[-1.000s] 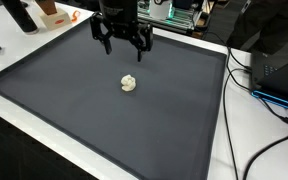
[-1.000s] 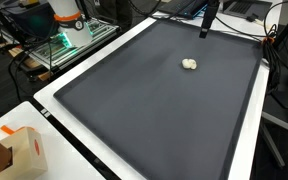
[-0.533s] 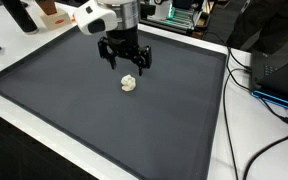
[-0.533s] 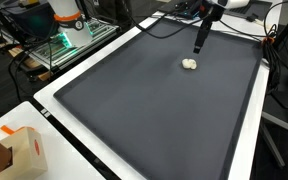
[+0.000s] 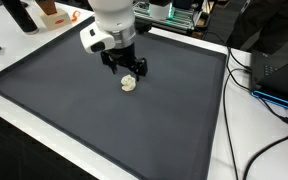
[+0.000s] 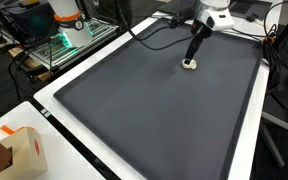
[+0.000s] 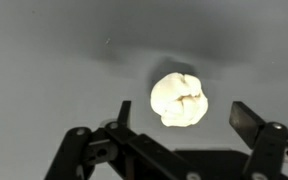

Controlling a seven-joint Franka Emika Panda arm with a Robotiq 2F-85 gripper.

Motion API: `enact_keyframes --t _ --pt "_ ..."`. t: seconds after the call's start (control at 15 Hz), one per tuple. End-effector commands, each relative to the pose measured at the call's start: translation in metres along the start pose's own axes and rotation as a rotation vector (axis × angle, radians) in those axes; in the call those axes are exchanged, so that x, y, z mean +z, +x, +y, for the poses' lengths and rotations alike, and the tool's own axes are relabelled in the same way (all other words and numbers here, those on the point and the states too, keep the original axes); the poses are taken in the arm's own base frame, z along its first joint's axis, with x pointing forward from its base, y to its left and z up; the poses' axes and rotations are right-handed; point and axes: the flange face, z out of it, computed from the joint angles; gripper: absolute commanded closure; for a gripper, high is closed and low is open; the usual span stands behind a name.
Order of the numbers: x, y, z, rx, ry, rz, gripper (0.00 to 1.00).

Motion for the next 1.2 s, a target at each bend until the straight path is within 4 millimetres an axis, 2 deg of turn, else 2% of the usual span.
enact_keyframes --t 0.0,0.13,0.6,0.93,1.13 --pt "0.015 -0.003 -0.002 0.029 0.037 -0.019 0.0" --pt "0.021 -0.002 -0.003 0.025 0.046 -0.026 0.04" --pt "0.03 -0.002 -0.005 0.03 0.037 -0.031 0.63" --pt "0.03 0.0 -0.005 0.036 0.025 -0.027 0.97" --pt "0.03 0.0 -0.006 0.039 0.028 -0.028 0.99"
